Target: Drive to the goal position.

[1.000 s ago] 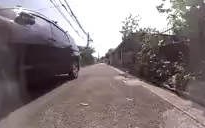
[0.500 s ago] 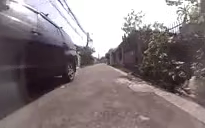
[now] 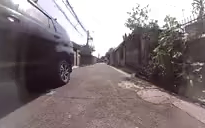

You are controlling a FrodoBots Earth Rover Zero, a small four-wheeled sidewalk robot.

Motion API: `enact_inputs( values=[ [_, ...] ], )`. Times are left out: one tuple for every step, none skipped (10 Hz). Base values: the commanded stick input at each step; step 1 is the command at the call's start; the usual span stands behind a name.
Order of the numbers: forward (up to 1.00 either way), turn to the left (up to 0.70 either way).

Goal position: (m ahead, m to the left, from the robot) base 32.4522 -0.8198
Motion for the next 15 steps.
enact_inputs(
  values=[
    [1.0,0.0],
    [1.0,0.0],
    [1.0,0.0],
    [1.0,0.0],
    [1.0,0.0],
    [1.0,0.0],
    [1.0,0.0],
    [1.0,0.0],
    [1.0,0.0],
    [1.0,0.0],
    [1.0,0.0],
    [1.0,0.0],
    [1.0,0.0],
    [1.0,0.0],
    [1.0,0.0]
  ],
)
